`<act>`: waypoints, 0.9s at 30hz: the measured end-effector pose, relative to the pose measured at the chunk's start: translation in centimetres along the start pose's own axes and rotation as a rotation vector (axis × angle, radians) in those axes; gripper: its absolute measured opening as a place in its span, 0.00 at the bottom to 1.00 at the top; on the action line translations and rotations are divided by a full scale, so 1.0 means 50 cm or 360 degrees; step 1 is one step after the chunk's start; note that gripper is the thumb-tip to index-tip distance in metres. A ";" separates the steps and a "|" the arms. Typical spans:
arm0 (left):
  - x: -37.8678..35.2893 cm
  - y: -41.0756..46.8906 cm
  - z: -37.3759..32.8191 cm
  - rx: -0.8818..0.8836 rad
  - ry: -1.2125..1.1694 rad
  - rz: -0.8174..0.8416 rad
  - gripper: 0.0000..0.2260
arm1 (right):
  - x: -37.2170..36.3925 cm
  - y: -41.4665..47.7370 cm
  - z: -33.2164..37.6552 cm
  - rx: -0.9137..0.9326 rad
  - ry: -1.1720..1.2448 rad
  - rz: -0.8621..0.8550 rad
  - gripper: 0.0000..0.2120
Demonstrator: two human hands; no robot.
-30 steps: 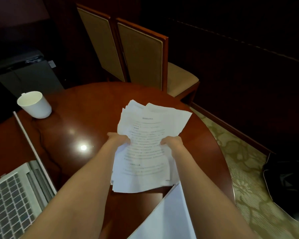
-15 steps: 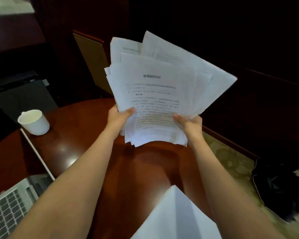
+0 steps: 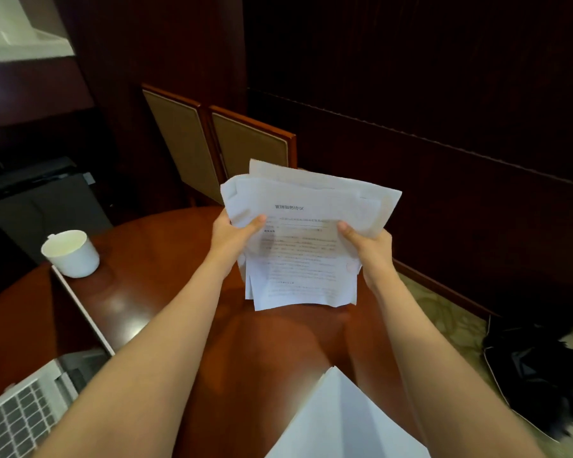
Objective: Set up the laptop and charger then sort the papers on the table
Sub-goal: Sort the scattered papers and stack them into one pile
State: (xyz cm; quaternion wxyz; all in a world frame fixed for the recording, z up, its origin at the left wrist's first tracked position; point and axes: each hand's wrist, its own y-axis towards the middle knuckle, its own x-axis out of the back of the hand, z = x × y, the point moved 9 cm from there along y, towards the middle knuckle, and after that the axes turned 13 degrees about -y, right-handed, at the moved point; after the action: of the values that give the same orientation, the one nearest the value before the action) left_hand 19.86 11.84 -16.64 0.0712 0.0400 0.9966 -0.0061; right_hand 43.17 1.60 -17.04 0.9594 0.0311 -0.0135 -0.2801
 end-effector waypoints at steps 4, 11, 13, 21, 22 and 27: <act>-0.021 -0.002 -0.020 -0.0045 -0.0073 -0.0027 0.24 | -0.001 -0.001 0.005 -0.0005 -0.0054 0.0022 0.13; -0.039 -0.008 -0.094 -0.0164 -0.0249 0.0020 0.17 | 0.022 -0.002 0.077 0.0174 -0.0019 0.0013 0.21; -0.037 -0.004 -0.108 -0.0221 -0.0214 0.0077 0.17 | 0.031 0.001 0.092 0.0235 -0.0060 0.0037 0.25; -0.054 -0.010 -0.069 -0.0230 0.0107 0.0281 0.14 | 0.010 0.003 0.068 0.0123 -0.0256 -0.0079 0.07; -0.055 -0.009 -0.075 -0.0246 0.0127 0.0285 0.13 | 0.008 0.007 0.072 0.0123 -0.0249 -0.0091 0.06; 0.000 0.015 -0.078 -0.0134 -0.0147 -0.0051 0.11 | 0.024 0.010 0.060 0.0134 -0.0240 -0.0065 0.09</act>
State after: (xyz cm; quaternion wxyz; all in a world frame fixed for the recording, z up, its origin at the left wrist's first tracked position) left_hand 19.37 12.64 -12.80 0.1185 0.0208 0.9922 0.0329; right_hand 44.30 1.22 -13.99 0.9476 0.0506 -0.0968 -0.3002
